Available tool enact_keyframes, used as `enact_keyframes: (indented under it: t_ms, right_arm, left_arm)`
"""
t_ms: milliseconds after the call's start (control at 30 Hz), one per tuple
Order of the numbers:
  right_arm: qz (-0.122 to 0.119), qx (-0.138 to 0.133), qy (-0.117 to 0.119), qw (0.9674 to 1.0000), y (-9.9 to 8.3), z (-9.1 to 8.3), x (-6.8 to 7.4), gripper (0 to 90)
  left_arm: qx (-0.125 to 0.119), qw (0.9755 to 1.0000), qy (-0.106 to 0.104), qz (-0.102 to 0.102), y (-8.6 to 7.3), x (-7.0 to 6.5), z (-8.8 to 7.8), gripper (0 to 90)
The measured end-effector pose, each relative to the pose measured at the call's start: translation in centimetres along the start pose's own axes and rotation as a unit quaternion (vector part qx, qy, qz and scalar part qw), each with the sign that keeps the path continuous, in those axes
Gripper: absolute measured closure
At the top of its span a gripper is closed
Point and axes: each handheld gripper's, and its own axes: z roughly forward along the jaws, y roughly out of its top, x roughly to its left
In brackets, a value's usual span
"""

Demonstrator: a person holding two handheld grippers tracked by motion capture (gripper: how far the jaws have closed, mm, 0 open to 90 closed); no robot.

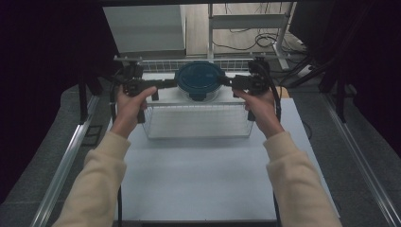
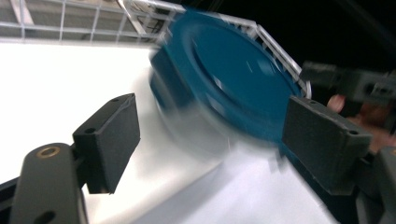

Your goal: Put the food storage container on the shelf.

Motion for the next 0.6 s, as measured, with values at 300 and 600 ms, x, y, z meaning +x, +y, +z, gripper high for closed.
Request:
enact_keyframes:
  t_ms: [300, 600]
  right_arm:
    - [-0.106, -0.007, 0.006, 0.9943, -9.7, -6.6, 0.8, 16.2]
    - [-0.139, 0.003, -0.002, 0.9903, -17.8, -9.3, -0.5, 17.0]
  left_arm:
    - [0.014, 0.9984, 0.0, 0.055, -11.3, -1.9, -4.0, 17.8]
    - [0.054, 0.9951, 0.013, 0.082, -17.8, -1.7, -3.6, 16.5]
